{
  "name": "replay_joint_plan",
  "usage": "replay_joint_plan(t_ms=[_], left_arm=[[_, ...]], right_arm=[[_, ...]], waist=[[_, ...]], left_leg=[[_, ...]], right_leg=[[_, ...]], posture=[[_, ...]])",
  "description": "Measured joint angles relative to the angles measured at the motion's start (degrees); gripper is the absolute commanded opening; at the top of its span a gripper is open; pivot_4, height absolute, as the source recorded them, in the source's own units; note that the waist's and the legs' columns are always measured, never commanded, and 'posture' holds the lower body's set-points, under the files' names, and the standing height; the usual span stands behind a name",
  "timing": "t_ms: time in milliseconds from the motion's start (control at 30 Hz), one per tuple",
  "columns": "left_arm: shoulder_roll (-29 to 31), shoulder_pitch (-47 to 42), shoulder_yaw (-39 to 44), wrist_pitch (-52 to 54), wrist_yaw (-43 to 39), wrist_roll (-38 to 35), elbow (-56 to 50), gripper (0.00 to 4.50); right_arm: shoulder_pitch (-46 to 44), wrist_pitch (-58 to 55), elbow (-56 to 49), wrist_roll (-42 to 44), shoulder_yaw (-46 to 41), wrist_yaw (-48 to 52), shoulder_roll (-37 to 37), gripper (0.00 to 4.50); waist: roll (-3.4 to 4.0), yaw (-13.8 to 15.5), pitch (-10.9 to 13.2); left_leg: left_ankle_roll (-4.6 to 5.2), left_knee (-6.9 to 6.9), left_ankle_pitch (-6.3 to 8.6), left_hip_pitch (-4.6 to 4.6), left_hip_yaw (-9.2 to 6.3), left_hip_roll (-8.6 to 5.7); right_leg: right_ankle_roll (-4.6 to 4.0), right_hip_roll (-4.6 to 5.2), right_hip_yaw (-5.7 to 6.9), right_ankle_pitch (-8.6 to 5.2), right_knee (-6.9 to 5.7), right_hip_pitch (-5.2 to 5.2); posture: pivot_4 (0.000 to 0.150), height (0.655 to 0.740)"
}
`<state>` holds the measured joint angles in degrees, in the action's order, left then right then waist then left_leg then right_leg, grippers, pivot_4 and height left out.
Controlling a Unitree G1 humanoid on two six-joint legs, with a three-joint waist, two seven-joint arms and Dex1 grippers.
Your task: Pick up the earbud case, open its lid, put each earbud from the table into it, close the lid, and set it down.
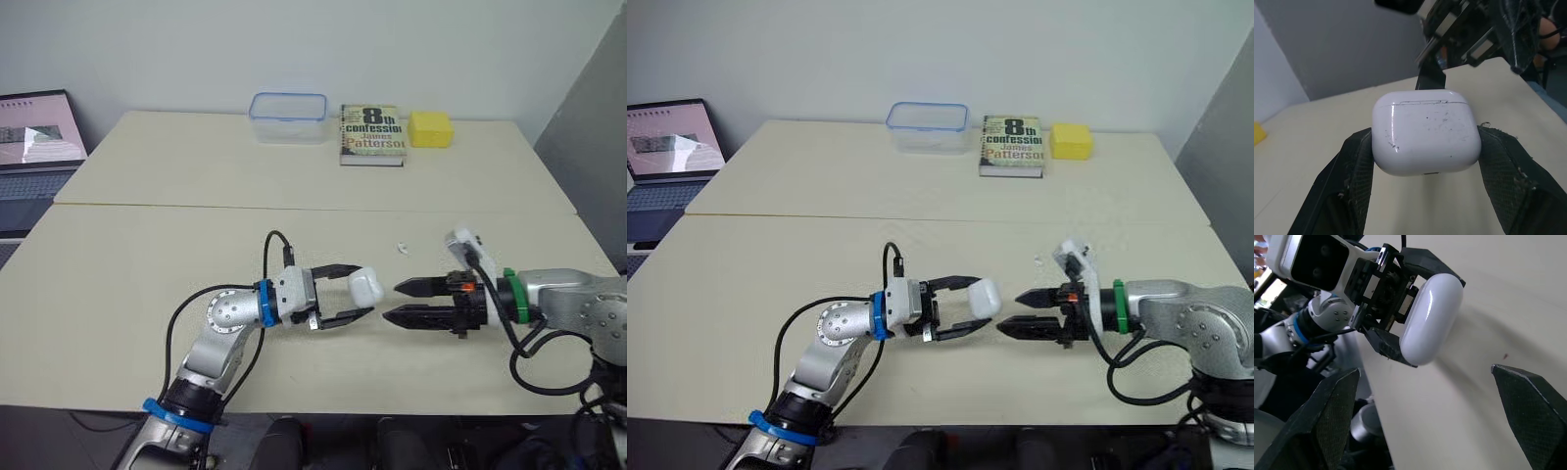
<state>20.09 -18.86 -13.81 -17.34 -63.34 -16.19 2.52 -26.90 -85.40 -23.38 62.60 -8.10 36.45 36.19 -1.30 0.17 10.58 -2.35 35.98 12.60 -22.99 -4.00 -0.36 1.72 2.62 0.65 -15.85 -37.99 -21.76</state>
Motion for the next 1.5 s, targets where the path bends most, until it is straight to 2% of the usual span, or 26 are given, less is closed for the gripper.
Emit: replay_joint_plan(t_ms=[133,467,567,867,1067,1133,1233,1267,1300,1400,1500], left_arm=[[-0.2,0.0,-0.6,-3.1,-1.1,0.9,1.1,2.77],[-0.2,0.1,-0.6,-4.6,-0.3,1.3,1.6,2.77],[-0.2,0.1,-0.6,-4.6,0.2,1.5,1.9,2.77],[-0.7,0.1,-0.5,-5.6,0.8,1.9,2.4,2.77],[-1.4,-0.6,-0.2,-6.0,1.6,2.4,3.5,2.77],[-1.4,-1.1,0.1,-5.4,1.4,1.8,3.9,3.5],[-1.1,-2.3,0.5,-3.7,1.1,0.8,4.6,4.32],[-0.7,-2.8,0.5,-2.9,0.8,0.8,4.8,4.5],[0.2,-3.4,0.5,-1.5,0.4,0.9,5.0,4.5],[4.9,-6.0,0.5,7.1,-0.8,1.3,5.7,4.5],[9.8,-9.1,0.7,23.6,-1.0,0.4,4.8,4.5]], right_arm=[[-2.4,-4.8,3.1,3.8,-2.1,-5.0,-5.2,4.5],[-3.2,-6.6,4.7,8.4,-3.1,-11.5,-7.7,4.5],[-3.2,-6.6,5.3,8.5,-3.0,-12.9,-8.6,3.9],[-3.6,-6.6,7.8,8.5,-2.9,-13.6,-9.0,0.83],[-4.7,-6.6,10.2,8.5,-3.0,-14.2,-9.7,0.82],[-5.6,-6.6,11.2,8.7,-3.1,-14.4,-9.7,0.82],[-6.6,-6.6,11.3,10.1,-2.9,-14.2,-10.0,0.82],[-6.9,-6.6,11.3,10.2,-2.9,-14.1,-9.9,0.82],[-7.2,-6.6,11.3,10.2,-2.7,-14.1,-9.6,0.82],[-8.5,-6.1,11.2,9.4,-1.7,-13.8,-7.5,0.82],[-9.3,-2.5,7.9,4.2,3.0,-10.2,0.1,0.82]], waist=[[0.01,-0.2,0.0],[0.02,-0.3,0.0],[0.02,-0.3,0.0],[0.03,-0.3,0.0],[0.03,-0.3,0.0],[0.04,-0.3,0.0],[0.04,-0.3,0.0],[0.04,-0.3,0.0],[0.05,-0.4,0.0],[0.06,-0.5,0.0],[0.14,-0.6,0.1]], left_leg=[[0.01,0.01,0.0,0.0,-0.03,0.01],[0.01,0.01,0.0,0.01,-0.03,0.01],[0.02,0.01,0.0,0.01,-0.04,0.01],[0.02,0.0,0.01,0.01,-0.05,0.02],[0.02,0.0,0.01,0.01,-0.05,0.02],[0.02,0.0,0.01,0.0,-0.04,0.02],[0.03,-0.01,0.01,0.0,-0.06,0.02],[0.03,-0.01,0.01,0.0,-0.05,0.02],[0.03,-0.01,0.01,-0.01,-0.05,0.02],[0.03,-0.02,0.01,-0.01,-0.08,0.04],[0.03,-0.02,0.01,-0.19,-0.1,0.02]], right_leg=[[0.0,-0.06,0.01,0.0,-0.03,-0.01],[0.03,-0.17,0.0,-0.01,-0.03,-0.01],[0.03,-0.24,0.01,-0.01,-0.03,-0.02],[0.01,-0.32,0.0,0.0,-0.04,-0.04],[0.02,-0.34,0.0,0.0,-0.04,-0.06],[0.02,-0.35,0.0,-0.01,-0.04,-0.07],[0.07,-0.37,0.02,-0.04,-0.04,-0.07],[0.07,-0.38,0.02,-0.04,-0.04,-0.07],[0.09,-0.39,0.01,-0.05,-0.05,-0.09],[0.25,-0.44,0.03,-0.14,-0.1,-0.13],[0.29,-0.45,0.02,-0.16,-0.08,-0.31]], posture=[[0.15,0.74],[0.15,0.74],[0.15,0.74],[0.15,0.74],[0.15,0.74],[0.15,0.74],[0.15,0.74],[0.15,0.74],[0.15,0.74],[0.15,0.74],[0.15,0.74]])
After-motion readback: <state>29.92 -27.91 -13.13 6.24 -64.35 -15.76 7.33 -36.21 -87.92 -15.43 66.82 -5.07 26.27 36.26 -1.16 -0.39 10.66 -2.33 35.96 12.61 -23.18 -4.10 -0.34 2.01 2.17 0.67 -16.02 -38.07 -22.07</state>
